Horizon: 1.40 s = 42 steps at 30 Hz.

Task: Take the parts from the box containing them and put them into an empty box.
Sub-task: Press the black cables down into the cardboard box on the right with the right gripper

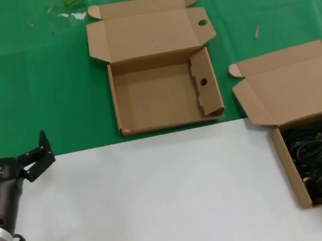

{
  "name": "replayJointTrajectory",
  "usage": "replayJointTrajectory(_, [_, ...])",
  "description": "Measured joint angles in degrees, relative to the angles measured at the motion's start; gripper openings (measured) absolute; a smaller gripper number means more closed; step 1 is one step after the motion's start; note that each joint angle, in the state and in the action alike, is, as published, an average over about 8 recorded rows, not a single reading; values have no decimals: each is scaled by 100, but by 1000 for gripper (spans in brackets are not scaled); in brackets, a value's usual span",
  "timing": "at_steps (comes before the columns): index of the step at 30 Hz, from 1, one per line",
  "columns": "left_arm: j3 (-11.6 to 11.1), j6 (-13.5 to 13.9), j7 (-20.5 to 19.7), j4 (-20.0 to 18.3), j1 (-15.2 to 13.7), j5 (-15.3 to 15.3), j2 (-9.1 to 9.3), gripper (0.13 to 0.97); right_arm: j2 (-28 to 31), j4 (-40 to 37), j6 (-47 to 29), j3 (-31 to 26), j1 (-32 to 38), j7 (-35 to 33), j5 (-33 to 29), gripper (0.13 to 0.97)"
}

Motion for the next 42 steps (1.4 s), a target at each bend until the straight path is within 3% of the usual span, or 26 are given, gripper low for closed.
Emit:
replayJointTrajectory(7, [0,0,0,0,0,0,0,966,-131,-753,-128,-791,1048,-687,-219,966])
replayJointTrajectory(19, [0,0,0,0,0,0,0,966,-418,-1603,34,-1746,2447,-1010,-533,958])
replayJointTrajectory(26, [0,0,0,0,0,0,0,966,-382,-1682,60,-1882,2570,-1013,-515,936])
replayJointTrajectory(35, [0,0,0,0,0,0,0,966,-297,-1590,102,-1856,2367,-945,-422,840])
replayJointTrajectory(42, [0,0,0,0,0,0,0,966,-292,-1558,158,-1886,2252,-818,-390,698])
